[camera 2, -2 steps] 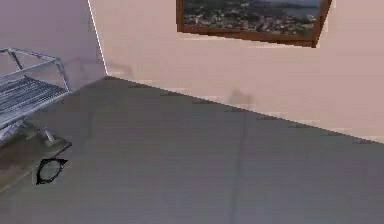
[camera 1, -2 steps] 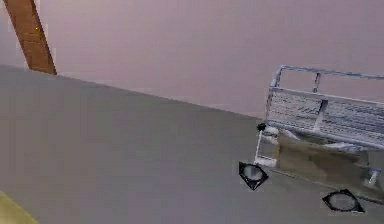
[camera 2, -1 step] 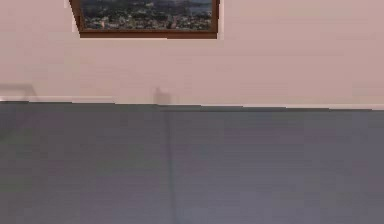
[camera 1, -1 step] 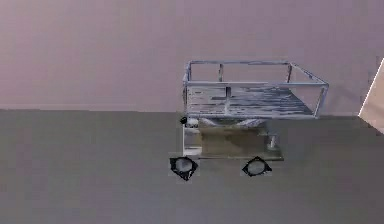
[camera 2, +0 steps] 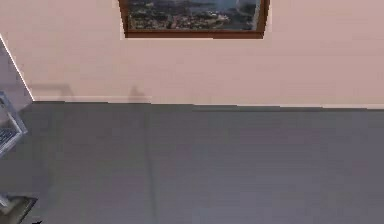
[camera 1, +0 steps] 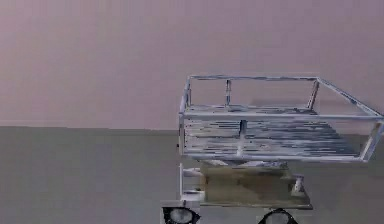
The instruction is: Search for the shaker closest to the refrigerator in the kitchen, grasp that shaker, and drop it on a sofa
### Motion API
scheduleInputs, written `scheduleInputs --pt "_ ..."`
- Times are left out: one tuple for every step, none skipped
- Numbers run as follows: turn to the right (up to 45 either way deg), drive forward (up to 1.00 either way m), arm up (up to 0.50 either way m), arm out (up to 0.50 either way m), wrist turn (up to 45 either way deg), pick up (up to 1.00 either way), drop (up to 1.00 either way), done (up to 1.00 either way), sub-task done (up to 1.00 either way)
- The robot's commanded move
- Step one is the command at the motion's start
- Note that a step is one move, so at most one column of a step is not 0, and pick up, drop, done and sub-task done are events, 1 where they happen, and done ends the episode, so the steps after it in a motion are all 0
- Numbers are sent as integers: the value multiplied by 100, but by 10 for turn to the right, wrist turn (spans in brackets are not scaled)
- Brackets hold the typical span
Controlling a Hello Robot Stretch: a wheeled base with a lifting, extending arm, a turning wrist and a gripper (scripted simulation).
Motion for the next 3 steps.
scheduleInputs --pt "-450 0 0 0 0 0 0 0 0" --pt "-30 0 0 0 0 0 0 0 0" --pt "0 15 0 0 0 0 0 0 0"
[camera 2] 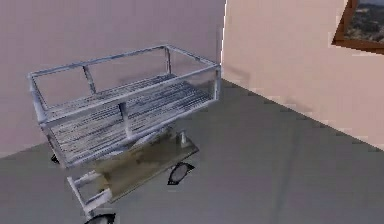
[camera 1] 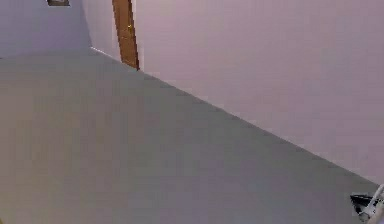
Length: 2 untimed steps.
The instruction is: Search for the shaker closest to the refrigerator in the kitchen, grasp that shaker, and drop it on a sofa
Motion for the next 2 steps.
scheduleInputs --pt "-150 0 0 0 0 0 0 0 0" --pt "0 80 0 0 0 0 0 0 0"
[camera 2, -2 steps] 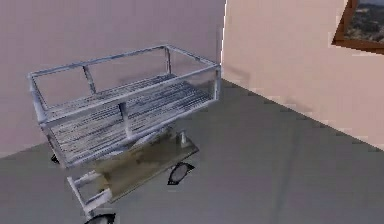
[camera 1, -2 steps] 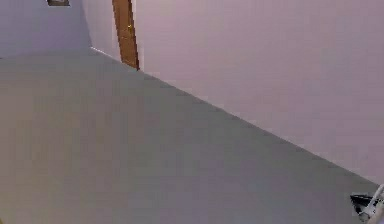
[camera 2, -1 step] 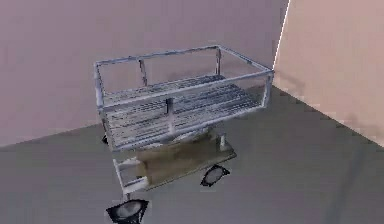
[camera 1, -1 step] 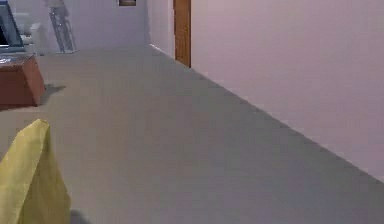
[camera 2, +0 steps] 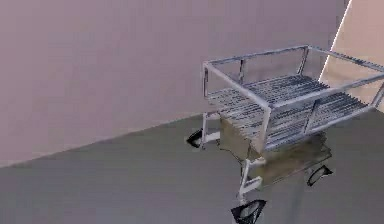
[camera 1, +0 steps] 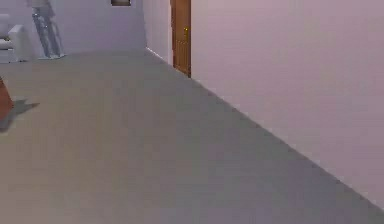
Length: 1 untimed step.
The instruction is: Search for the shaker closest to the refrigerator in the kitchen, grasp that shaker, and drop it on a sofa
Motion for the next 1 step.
scheduleInputs --pt "-330 0 0 0 0 0 0 0 0"
